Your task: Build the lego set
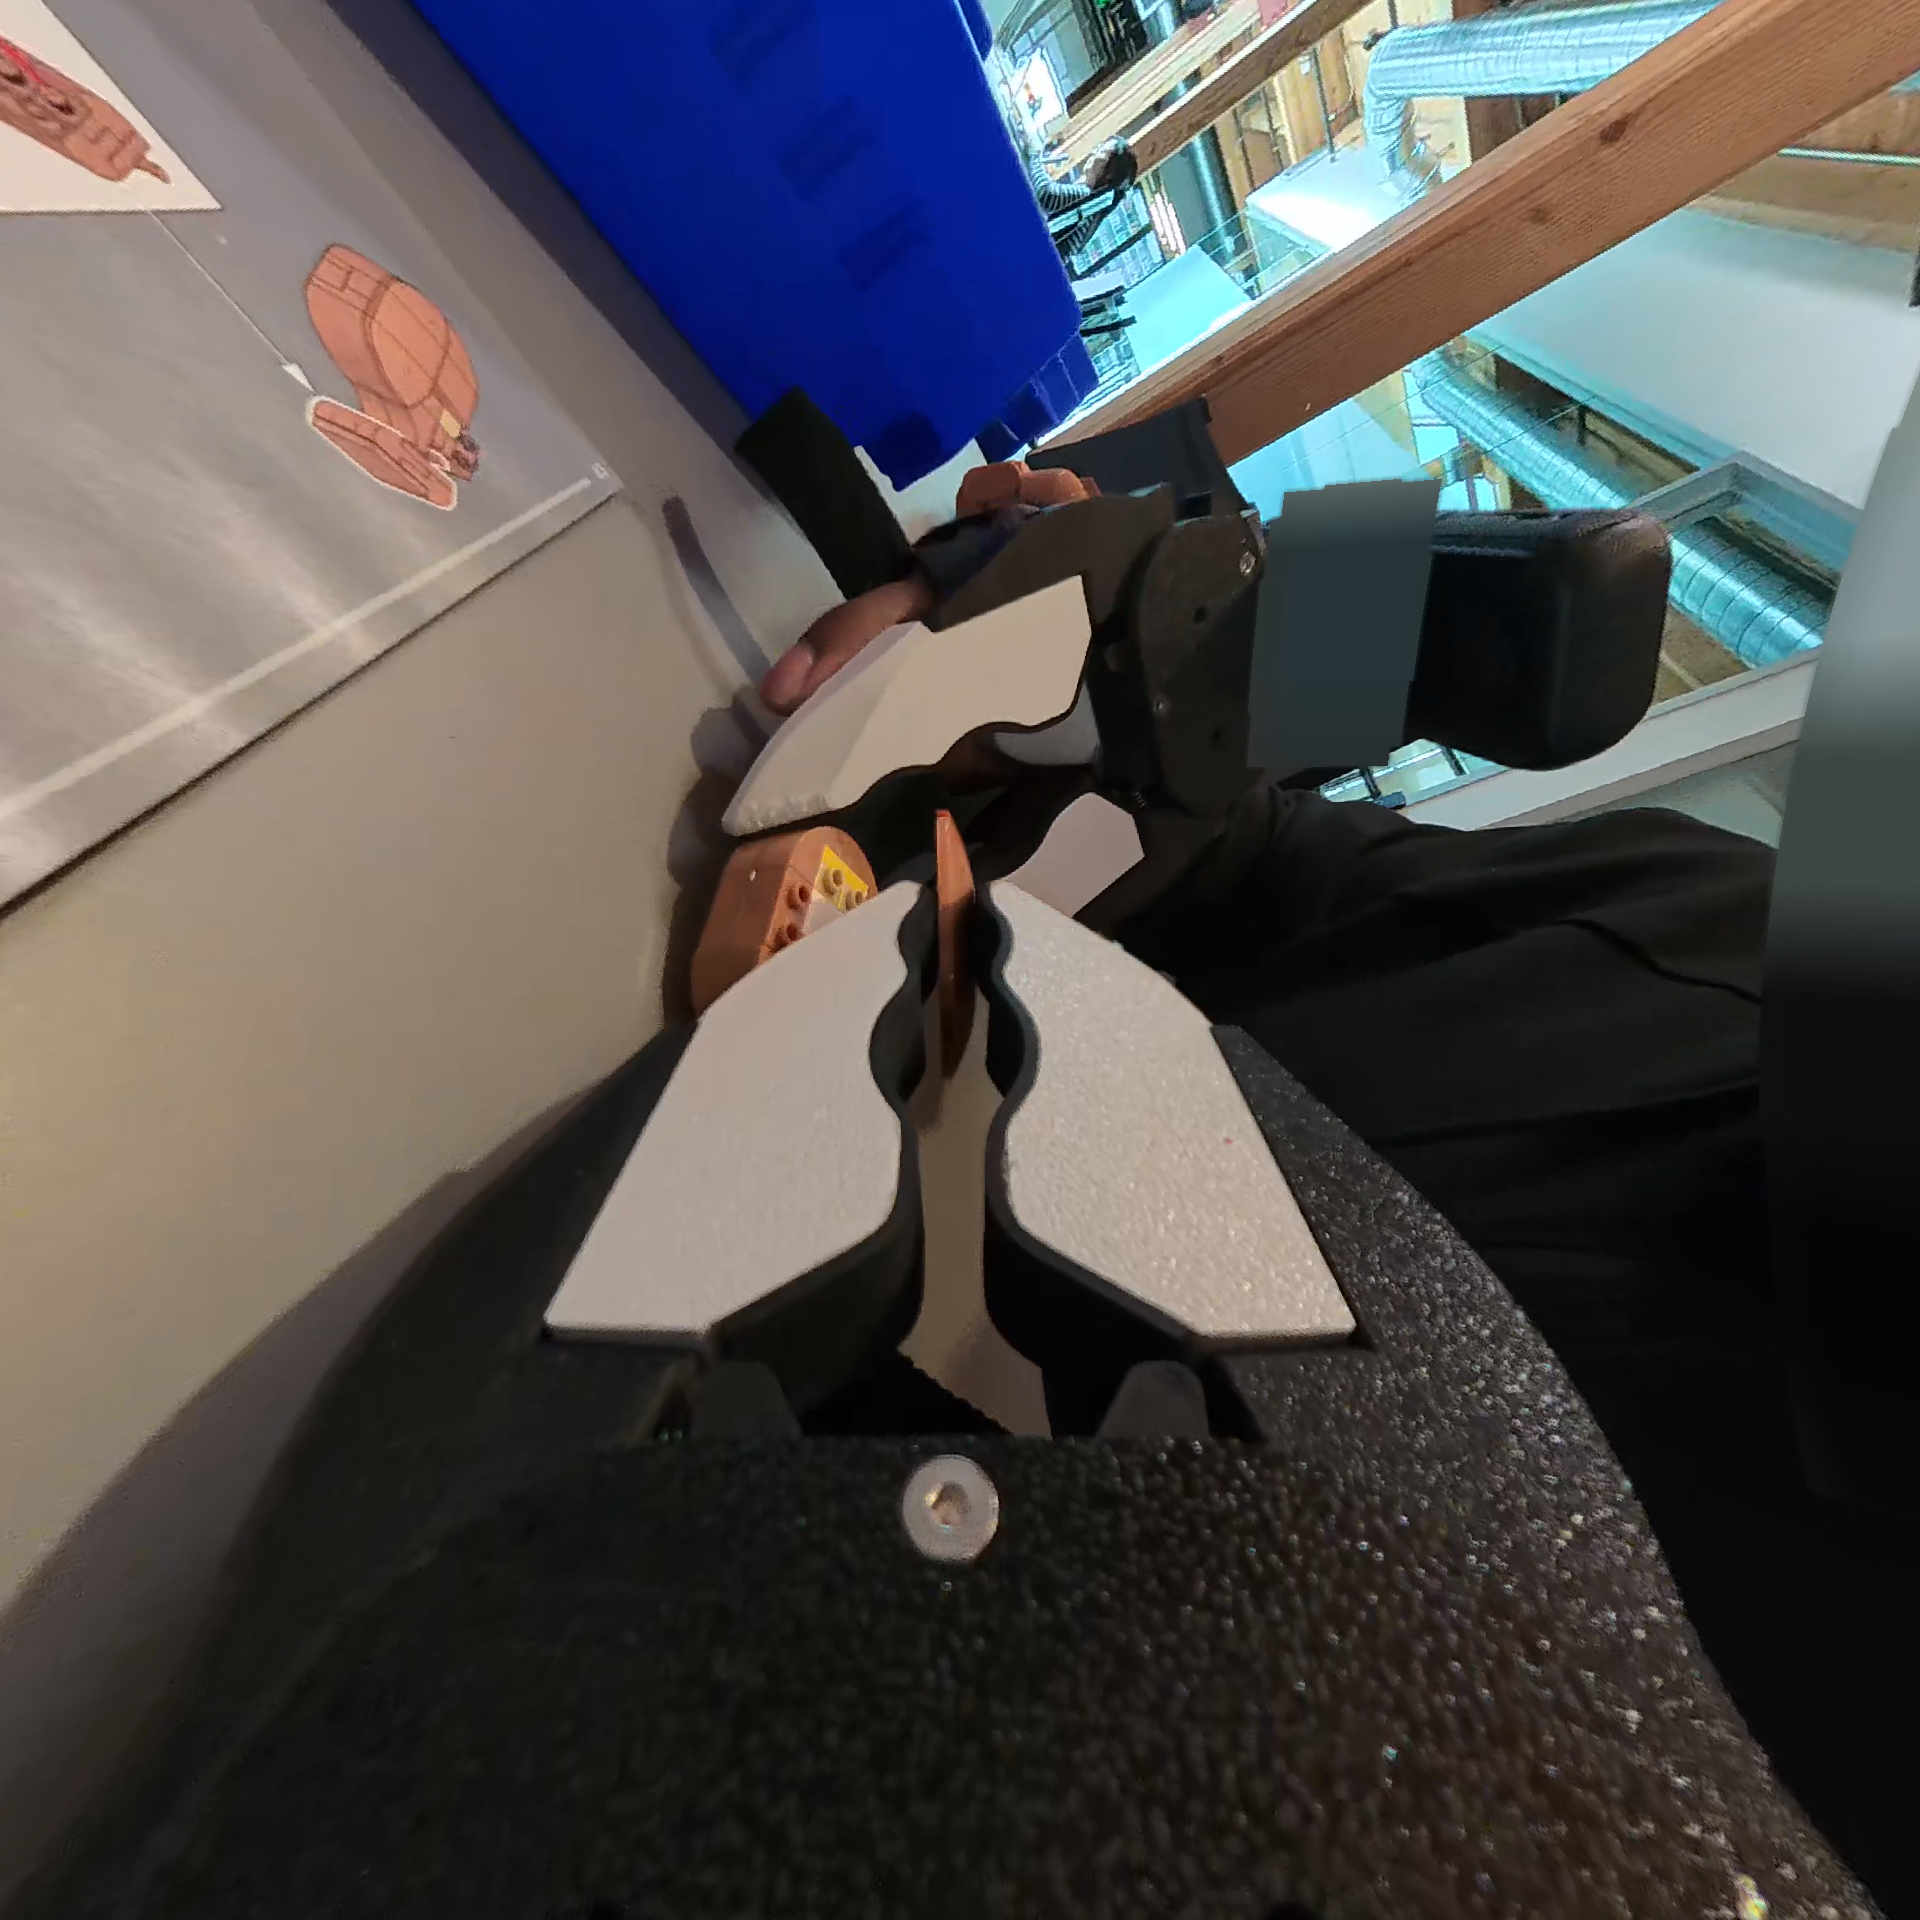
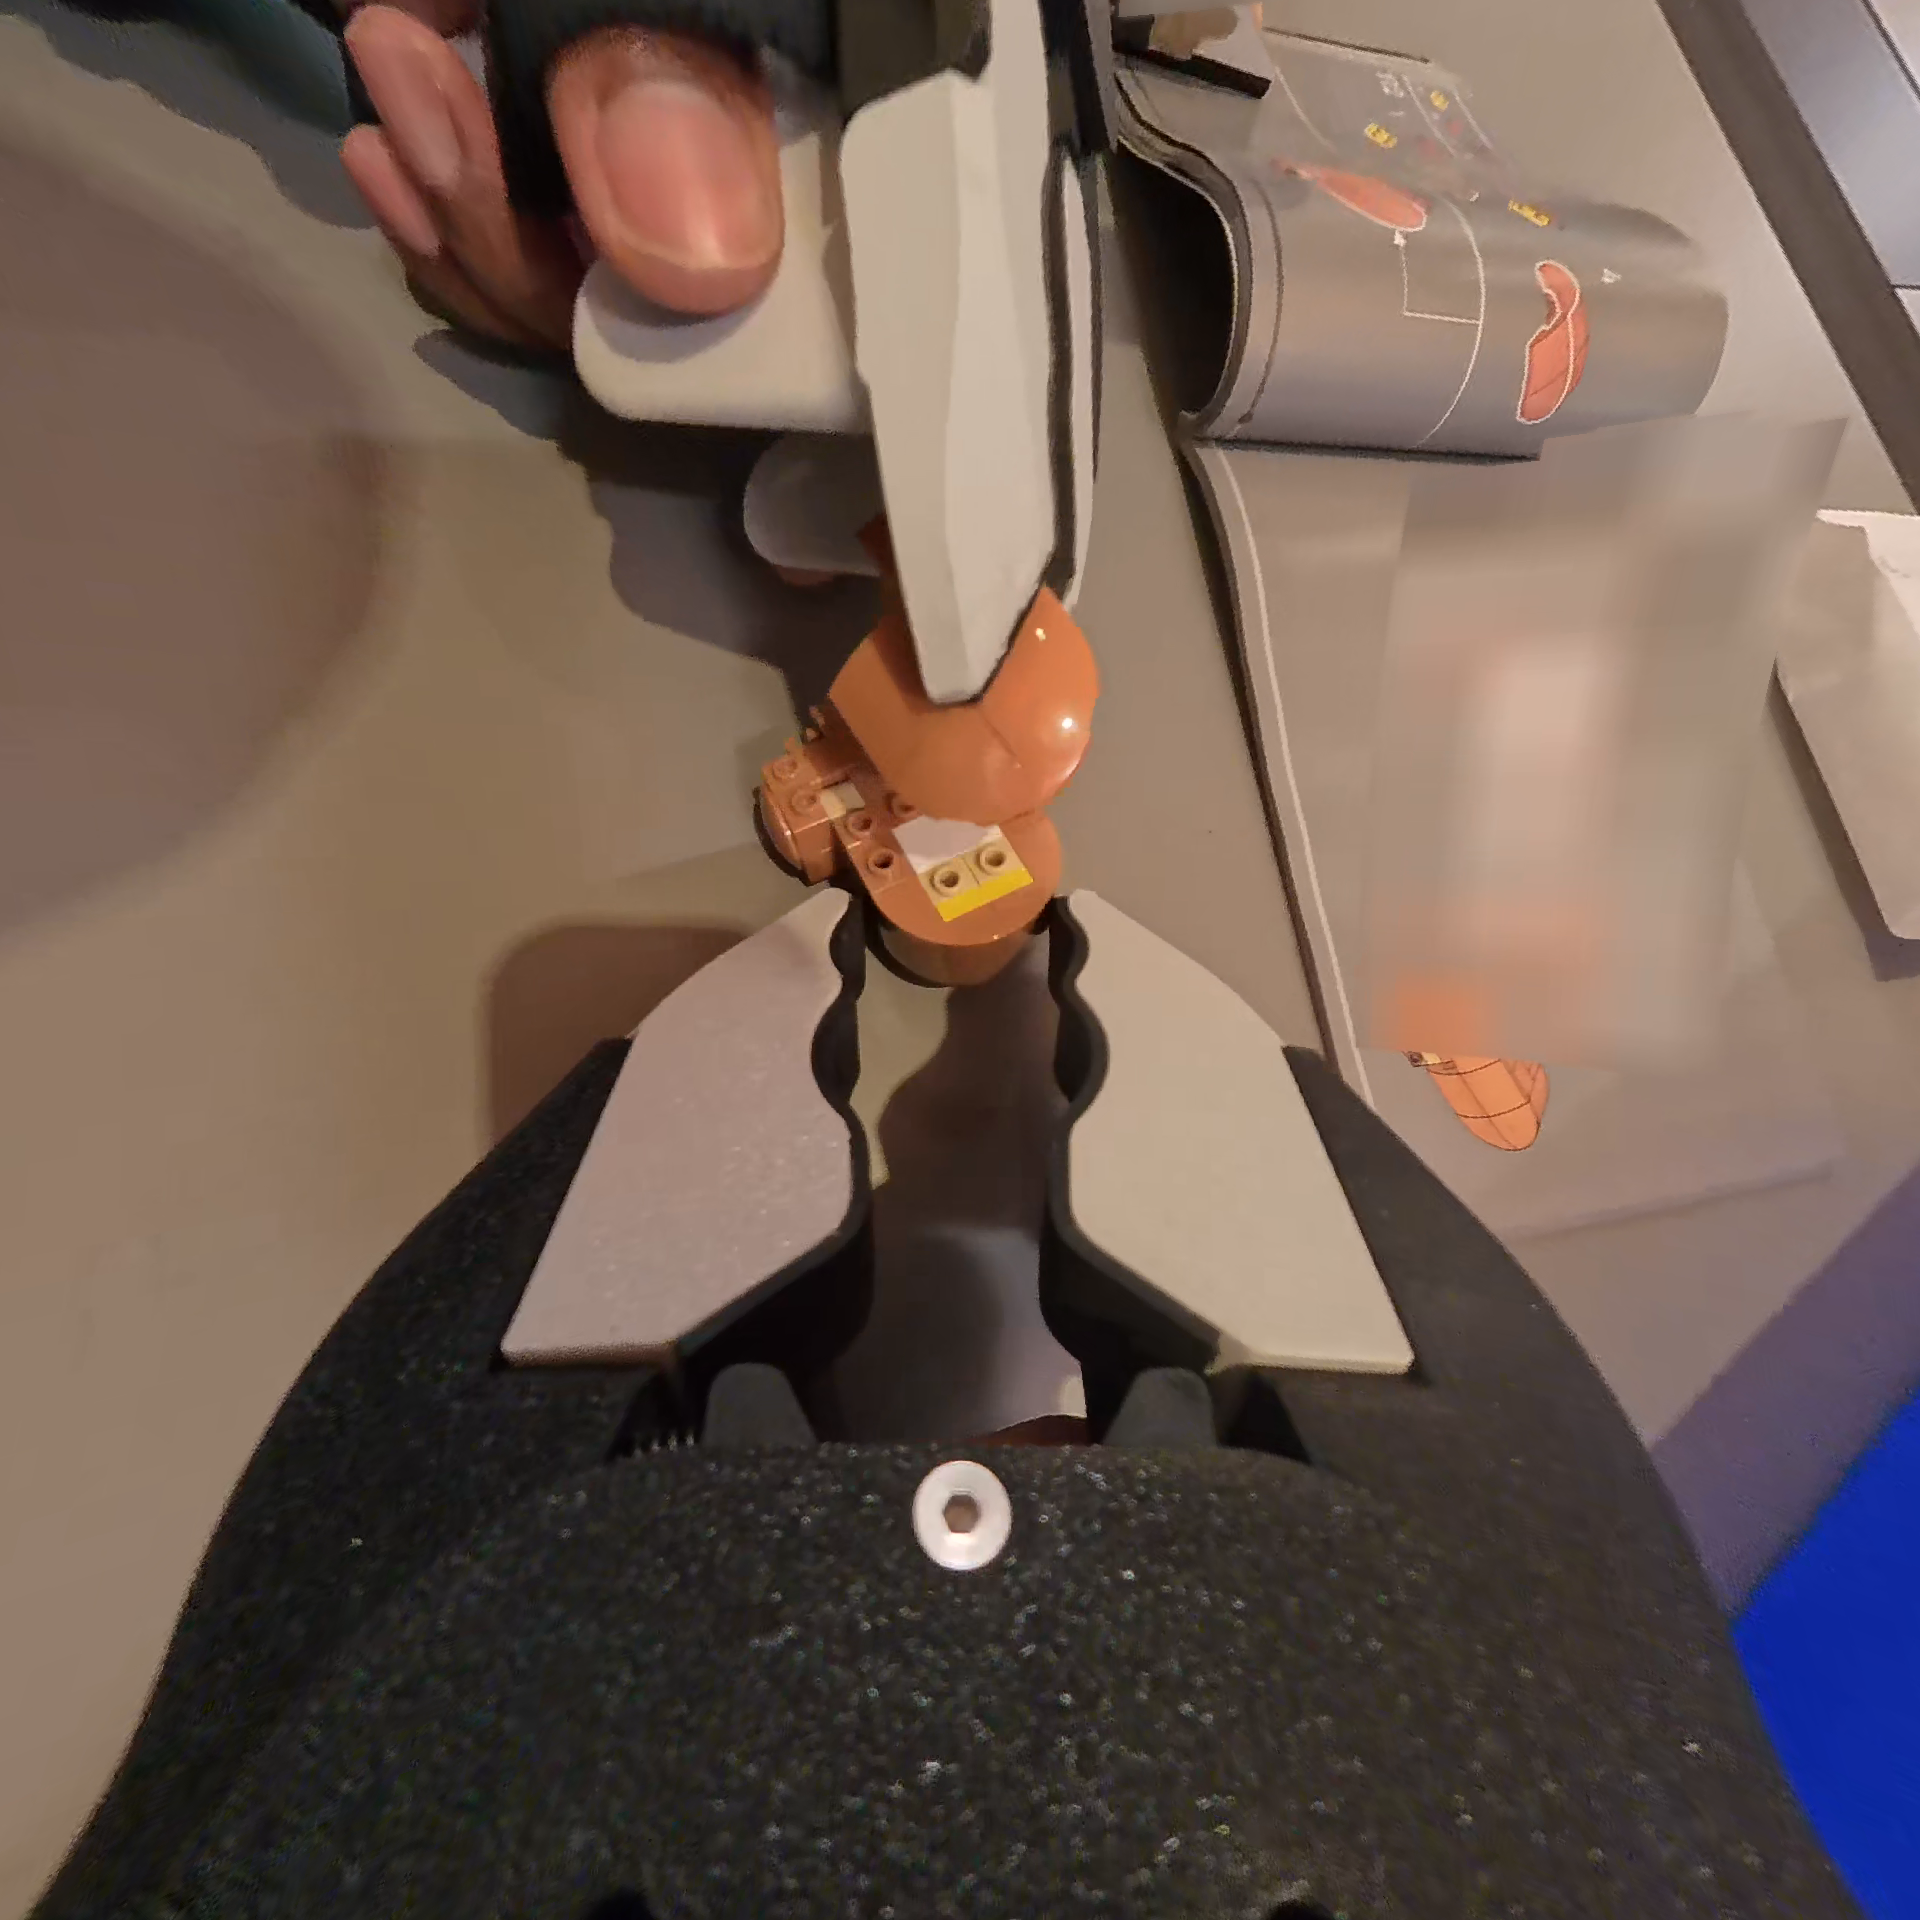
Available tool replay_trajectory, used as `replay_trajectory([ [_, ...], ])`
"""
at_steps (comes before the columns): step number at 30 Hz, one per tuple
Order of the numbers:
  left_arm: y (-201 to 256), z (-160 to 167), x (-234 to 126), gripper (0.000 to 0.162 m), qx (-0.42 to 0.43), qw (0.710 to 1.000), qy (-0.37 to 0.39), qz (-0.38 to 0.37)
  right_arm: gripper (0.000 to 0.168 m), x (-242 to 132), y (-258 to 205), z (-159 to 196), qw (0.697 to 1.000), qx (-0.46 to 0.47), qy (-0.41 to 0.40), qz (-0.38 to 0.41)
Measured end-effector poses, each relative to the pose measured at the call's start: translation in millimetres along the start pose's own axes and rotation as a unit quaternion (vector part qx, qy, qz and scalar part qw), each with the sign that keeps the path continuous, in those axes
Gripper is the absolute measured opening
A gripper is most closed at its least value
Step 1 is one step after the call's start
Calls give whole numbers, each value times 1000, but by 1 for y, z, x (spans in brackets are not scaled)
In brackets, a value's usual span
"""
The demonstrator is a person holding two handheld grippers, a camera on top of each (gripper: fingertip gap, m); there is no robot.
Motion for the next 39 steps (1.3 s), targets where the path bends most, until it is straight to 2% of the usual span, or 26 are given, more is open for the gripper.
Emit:
replay_trajectory([
  [10,-5,1,-6,6,-10,1000,3,4,34,2,-4,-4,1000,-7,4,11],
  [16,-5,1,-7,6,-13,1000,5,9,50,-5,-5,-4,1000,-12,24,-6],
  [20,-5,-1,-8,6,-20,1000,10,17,57,-12,2,-3,999,-29,32,11],
  [27,-3,-2,-5,6,-36,999,13,35,53,-24,8,-25,987,-54,147,21],
  [39,-2,2,5,6,-39,999,-9,32,35,-15,0,-24,981,-130,144,8],
])
Point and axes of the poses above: each gripper's, where its closed fingertips meet, x out along the fingers, z out of its underside, y = z × x across the jaws, the point moved 4 cm from there along -x, back along the fingers, and after that the axes turned 5 degrees about -z, right-handed, at the moved point
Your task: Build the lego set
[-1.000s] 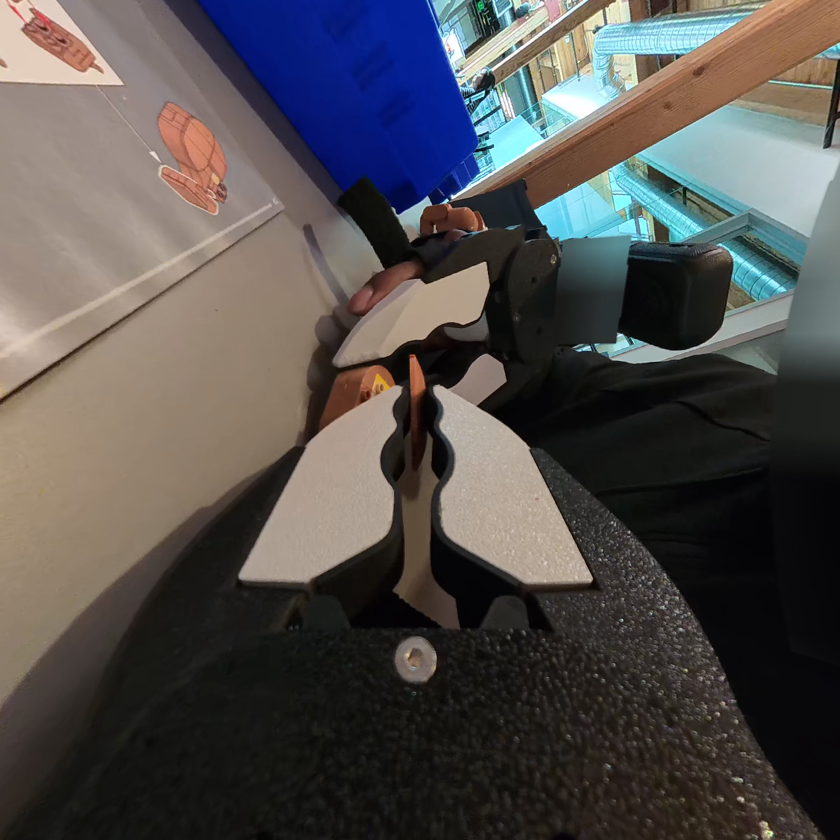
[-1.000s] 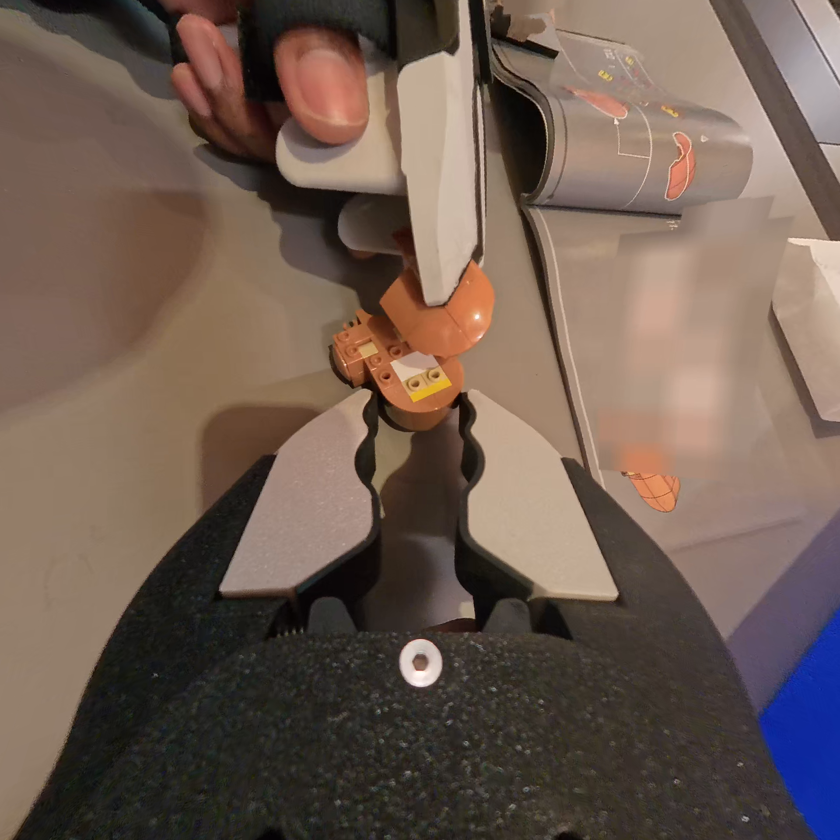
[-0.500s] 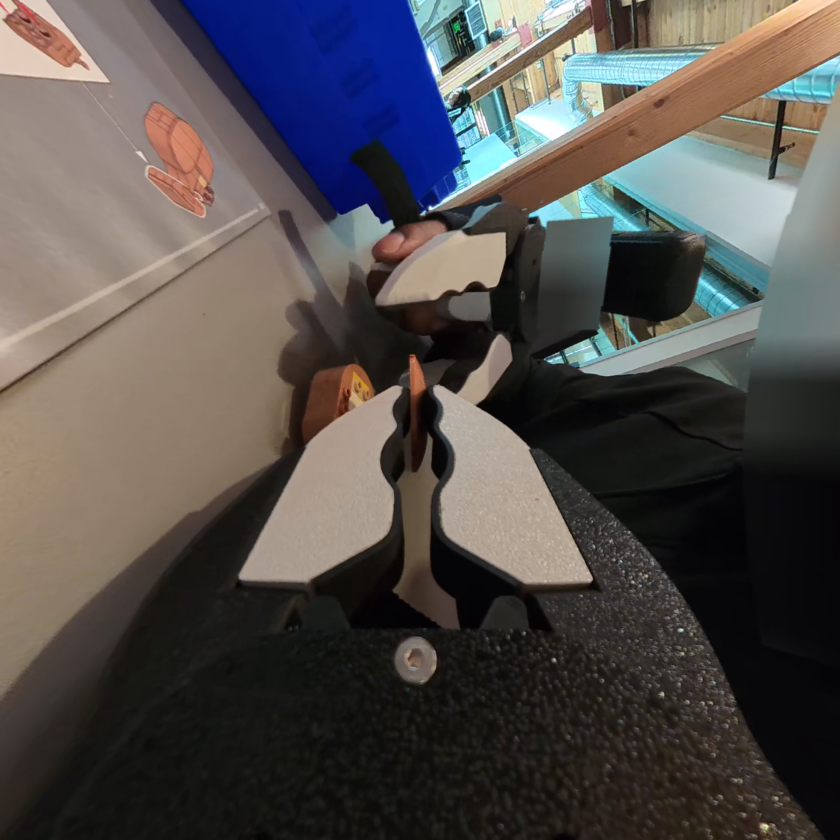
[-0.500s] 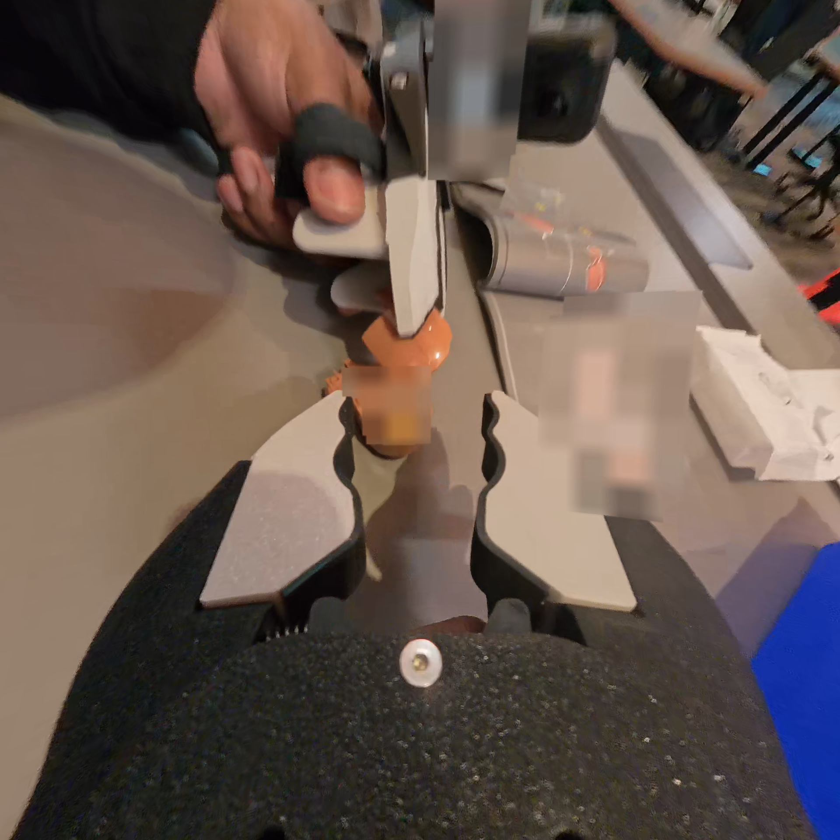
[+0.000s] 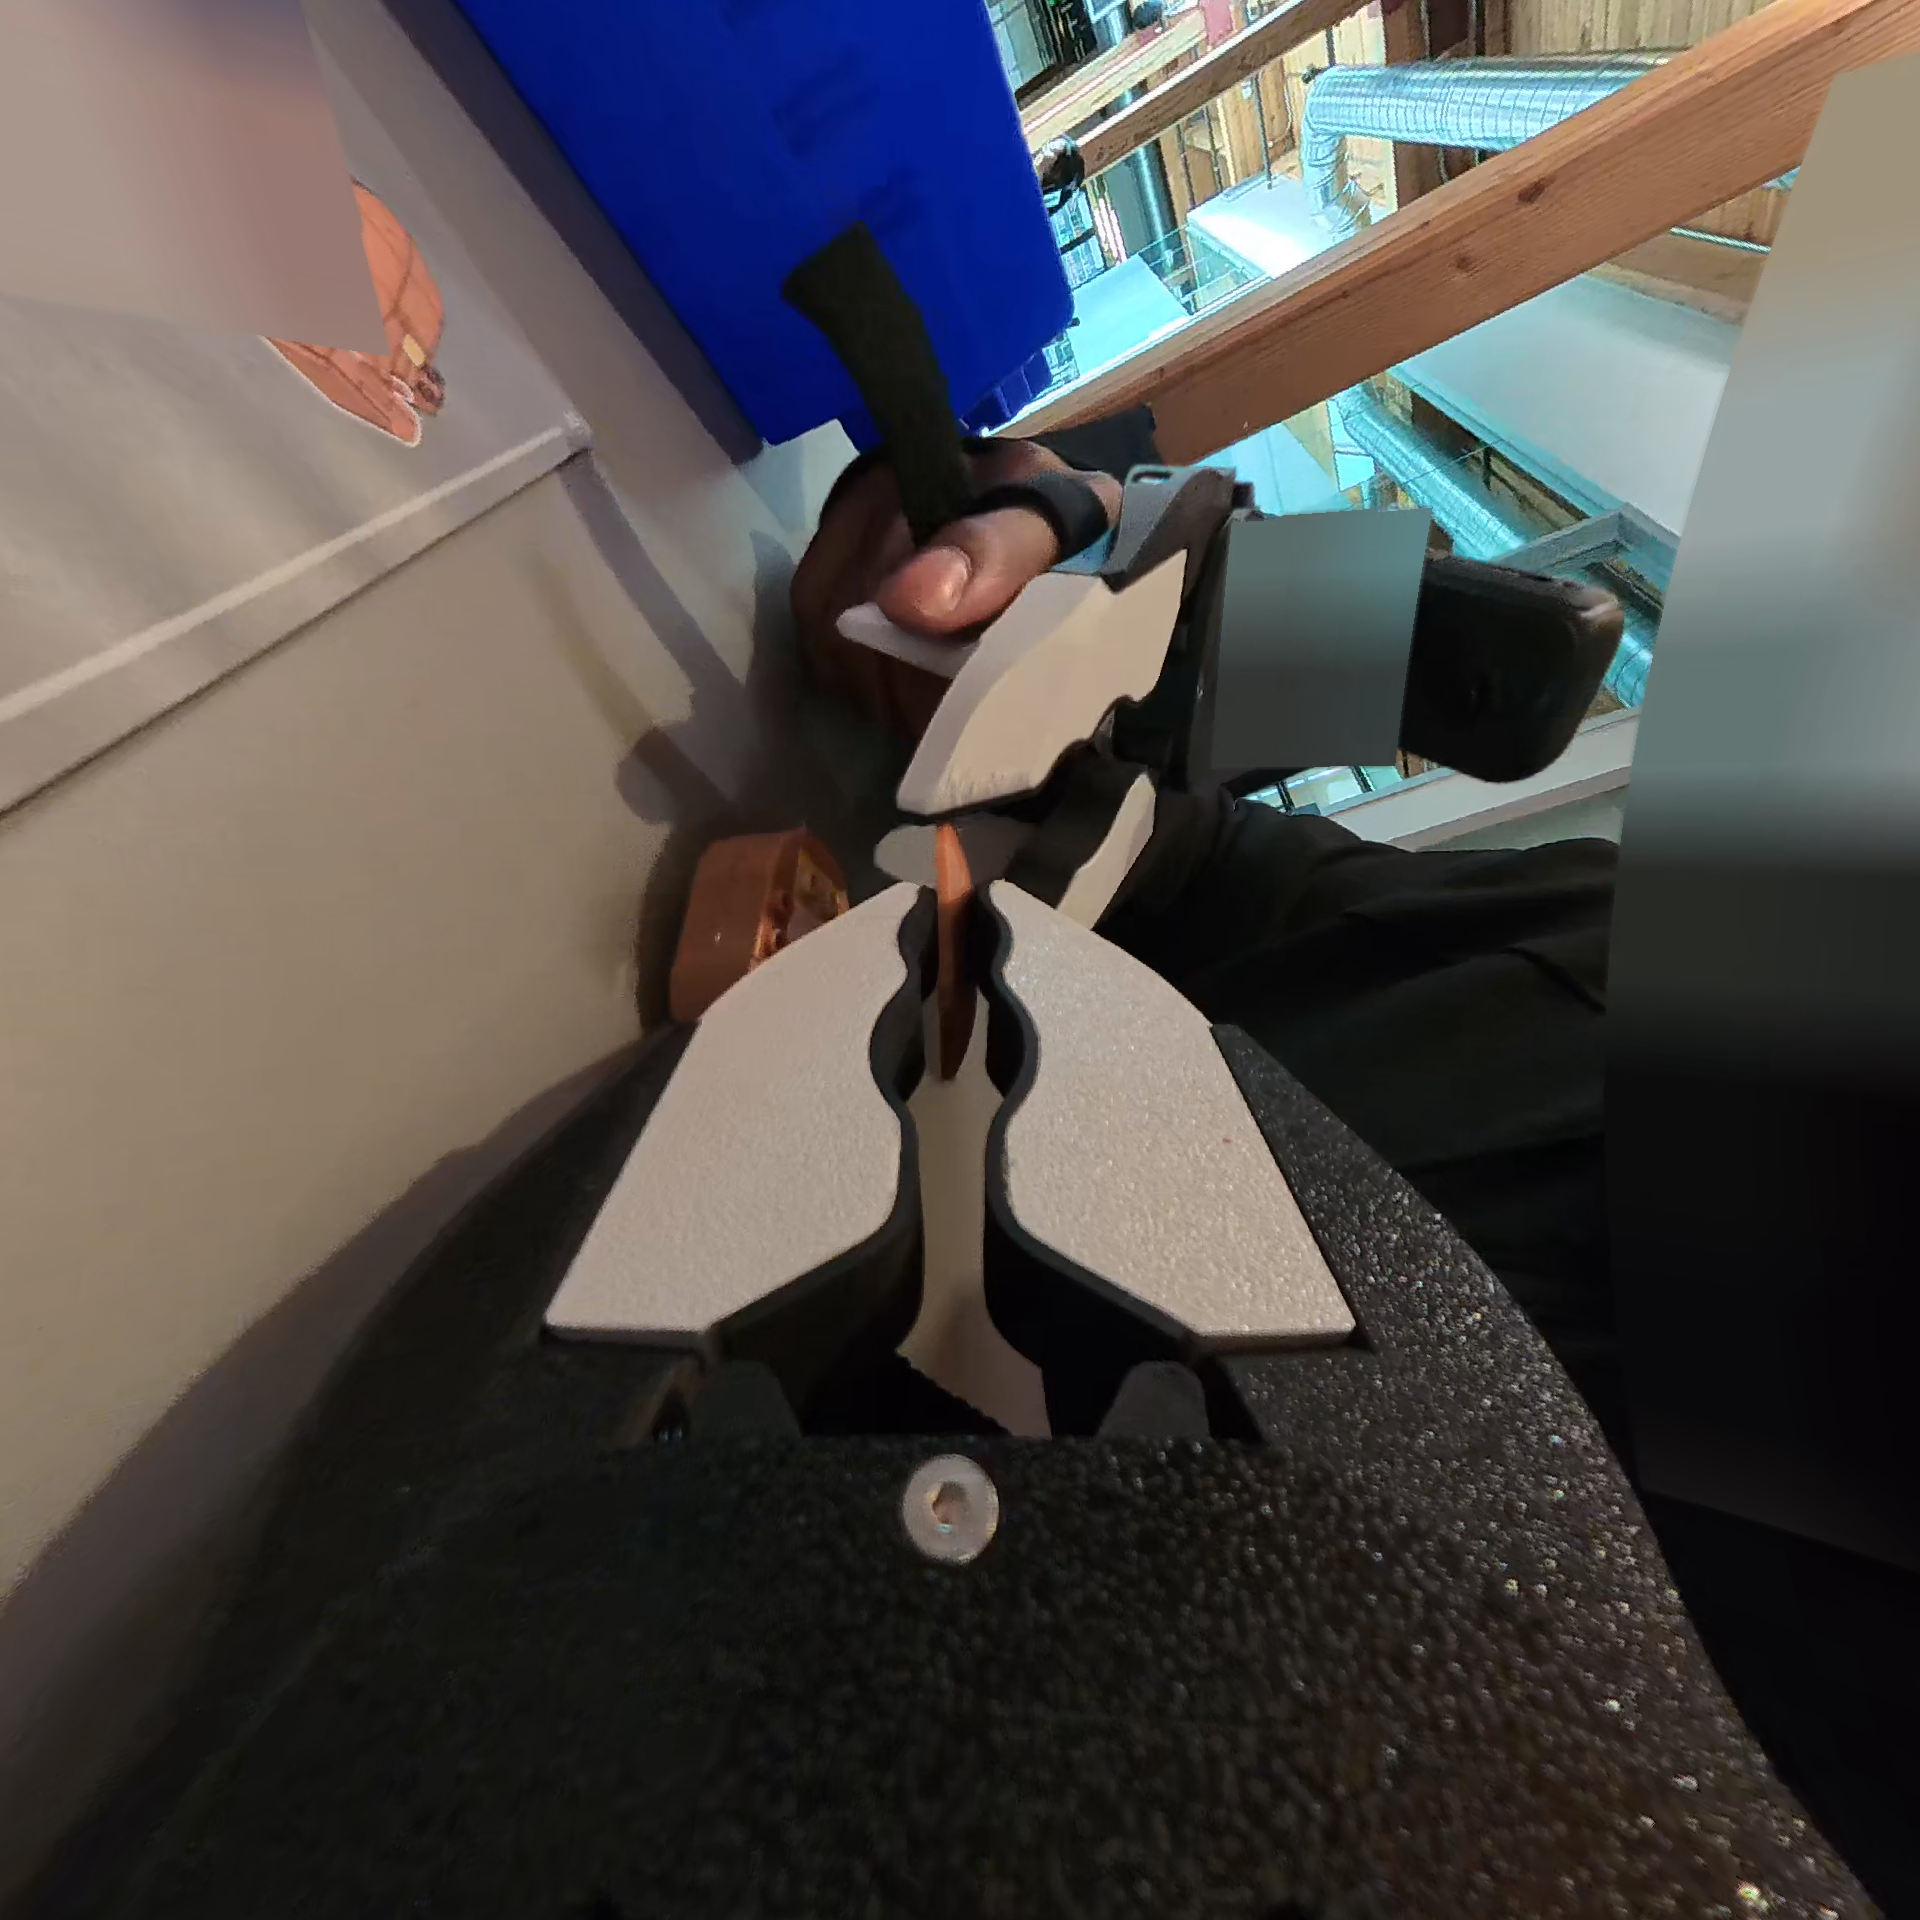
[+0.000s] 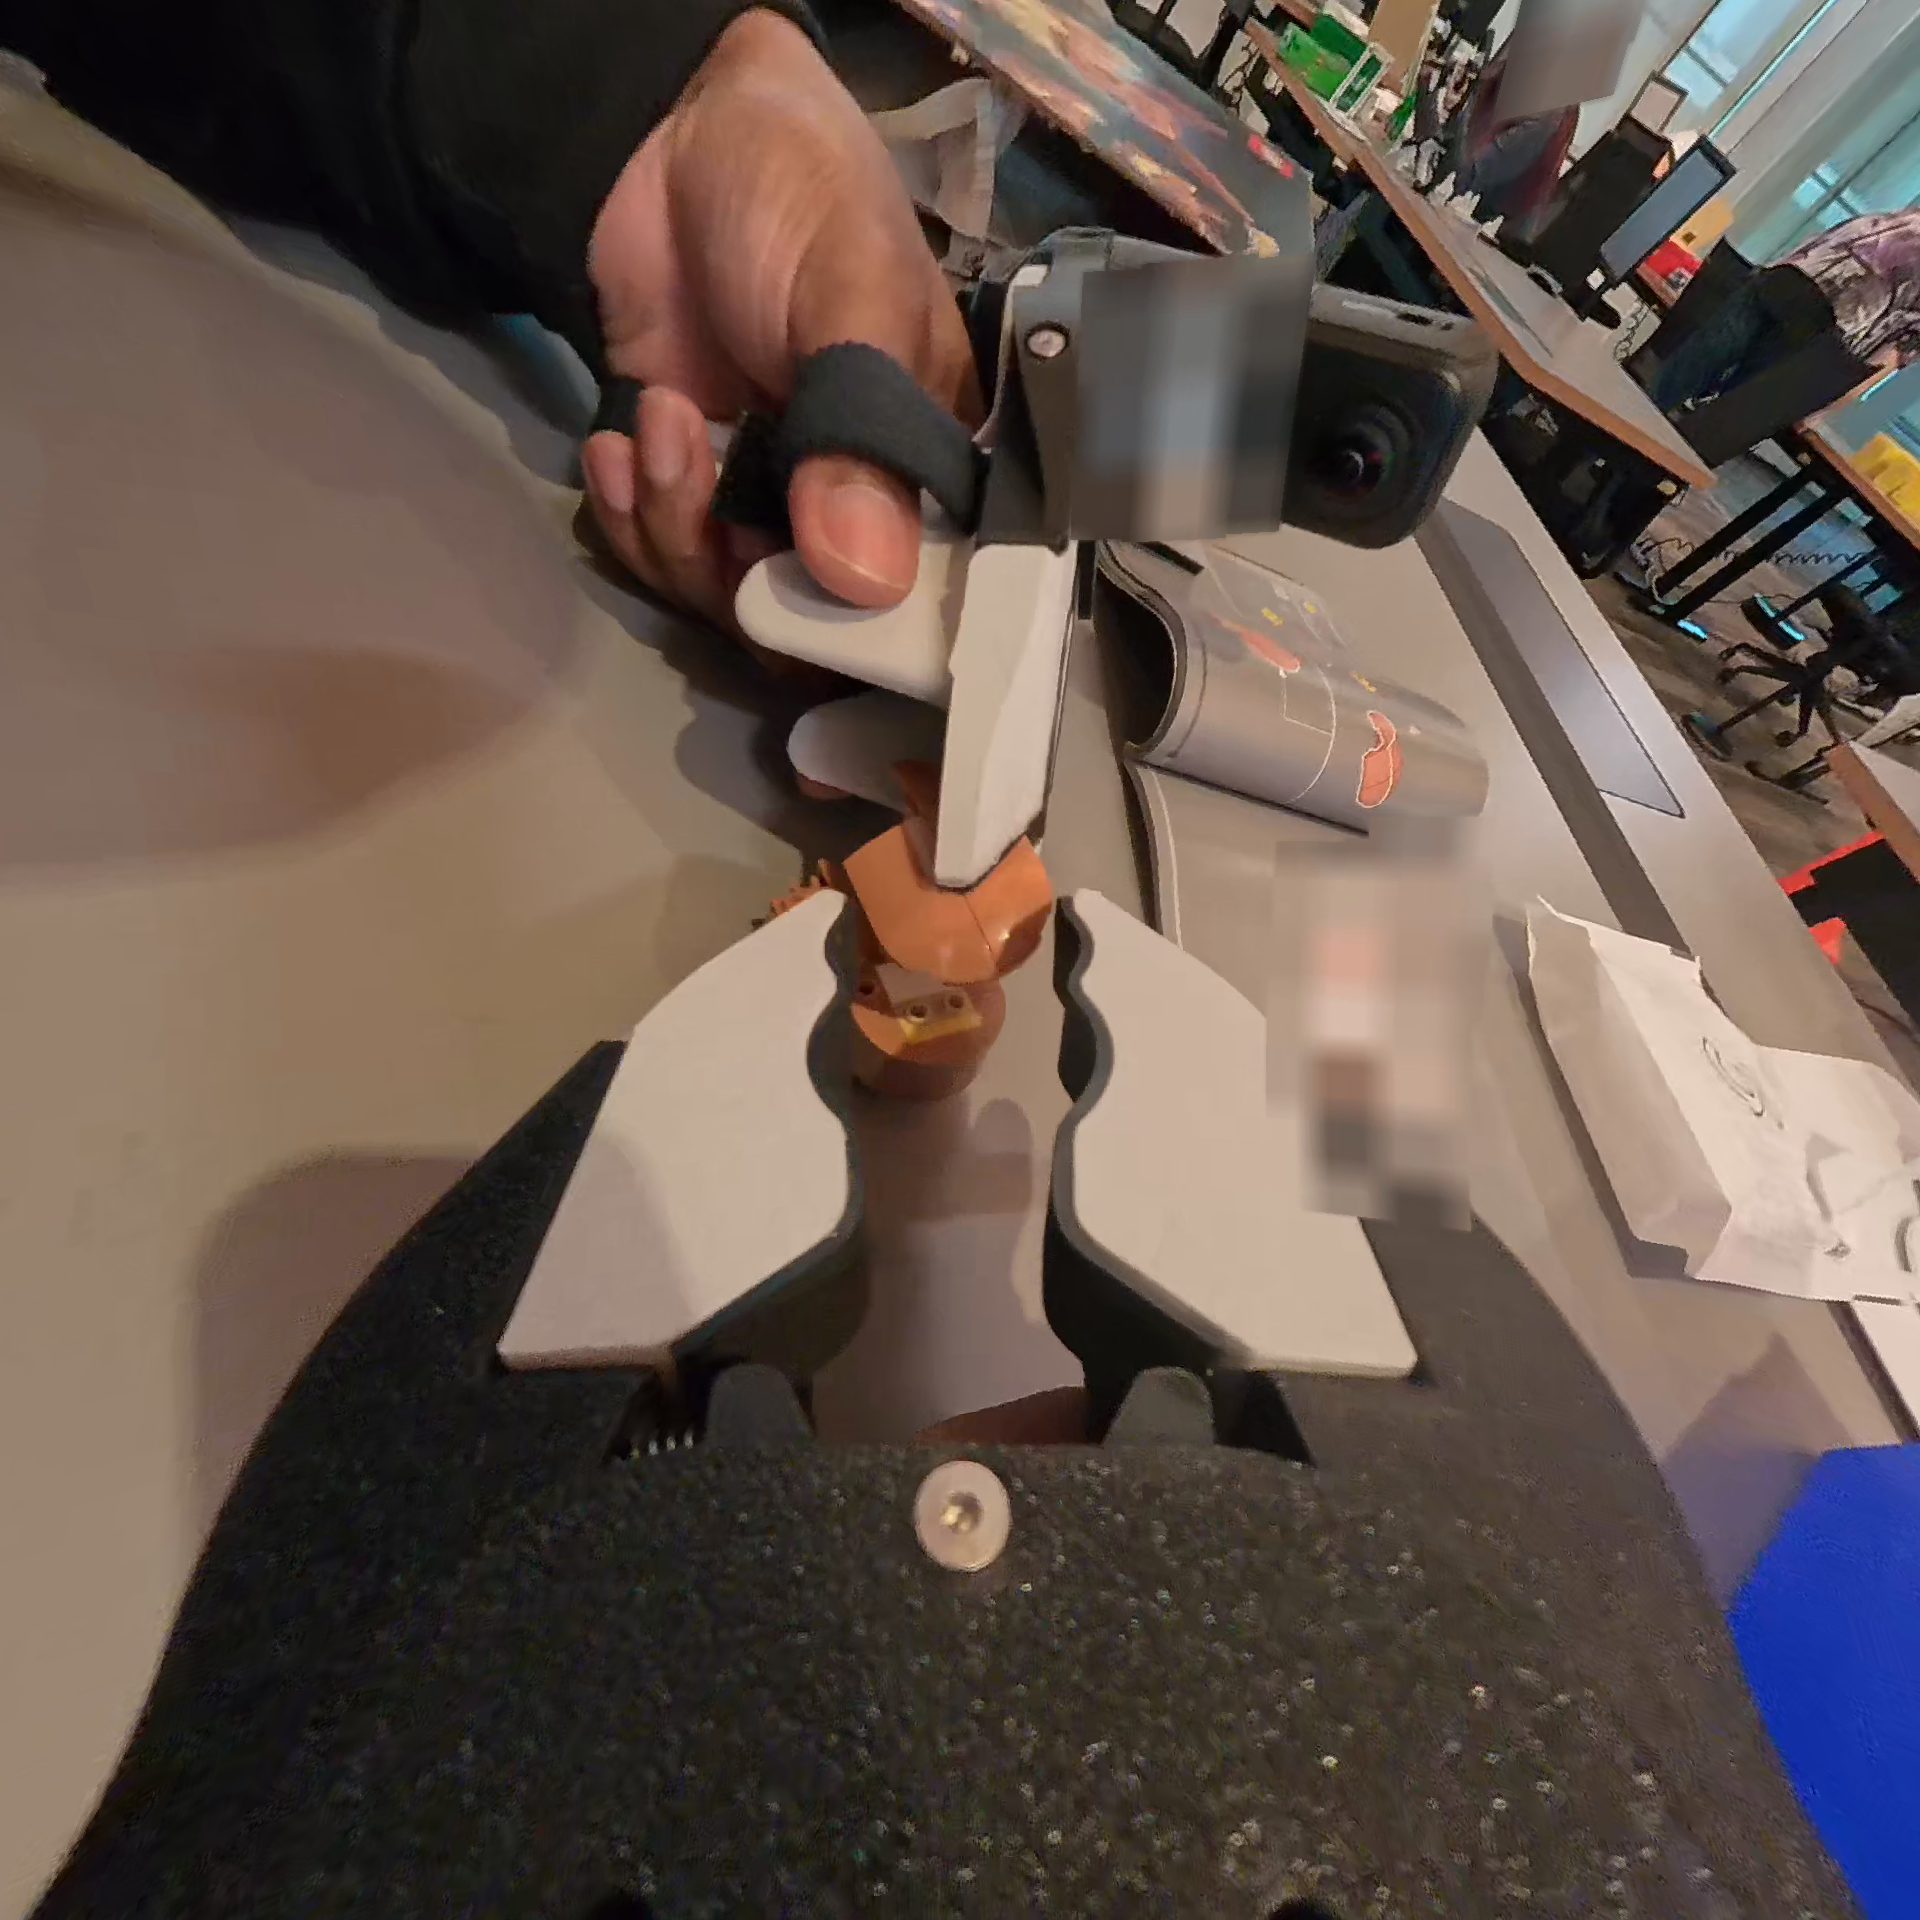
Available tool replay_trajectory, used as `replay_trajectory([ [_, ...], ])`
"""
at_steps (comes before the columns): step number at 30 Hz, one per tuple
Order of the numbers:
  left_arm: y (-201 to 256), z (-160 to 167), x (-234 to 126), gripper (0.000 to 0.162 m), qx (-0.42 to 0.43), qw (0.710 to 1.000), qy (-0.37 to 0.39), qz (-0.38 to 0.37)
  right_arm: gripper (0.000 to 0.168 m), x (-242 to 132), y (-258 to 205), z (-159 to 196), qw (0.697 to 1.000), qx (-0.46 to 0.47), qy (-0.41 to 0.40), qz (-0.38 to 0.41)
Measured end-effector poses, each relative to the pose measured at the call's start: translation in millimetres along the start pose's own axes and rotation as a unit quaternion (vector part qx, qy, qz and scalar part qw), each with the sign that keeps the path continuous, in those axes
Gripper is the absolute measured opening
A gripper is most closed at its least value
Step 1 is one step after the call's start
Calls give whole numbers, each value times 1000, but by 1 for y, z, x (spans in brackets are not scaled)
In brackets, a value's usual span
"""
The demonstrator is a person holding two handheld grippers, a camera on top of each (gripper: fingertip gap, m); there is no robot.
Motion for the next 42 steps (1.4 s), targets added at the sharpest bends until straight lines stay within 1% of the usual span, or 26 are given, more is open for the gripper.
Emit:
replay_trajectory([
  [6,0,1,1,6,0,1000,-3,-3,34,1,-1,2,1000,-1,-5,-3],
  [11,-2,2,2,19,12,1000,-8,-20,34,-2,0,7,1000,13,-18,-6],
  [13,-4,2,0,26,21,999,-12,-39,34,-3,2,9,999,22,-25,-8],
  [17,-4,-2,-12,30,68,994,-15,-89,34,-3,1,12,999,30,-38,-17],
  [20,-3,-5,-22,32,96,989,-18,-112,34,-1,0,15,998,33,-49,-27],
  [25,-13,3,-26,38,120,979,-58,-157,34,0,0,16,996,56,-61,-36],
  [36,-11,16,-16,38,146,973,-100,-149,34,4,-2,18,992,74,-85,-52],
  [42,-13,16,-14,37,169,966,-103,-167,34,6,-2,17,991,82,-90,-53],
])
Point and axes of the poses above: each gripper's, where its closed fingertips meet, x out along the fingers, z out of its underside, y = z × x across the jaws, the point moved 4 cm from there along -x, back along the fingers, and after that the axes turned 5 degrees about -z, right-handed, at the moved point
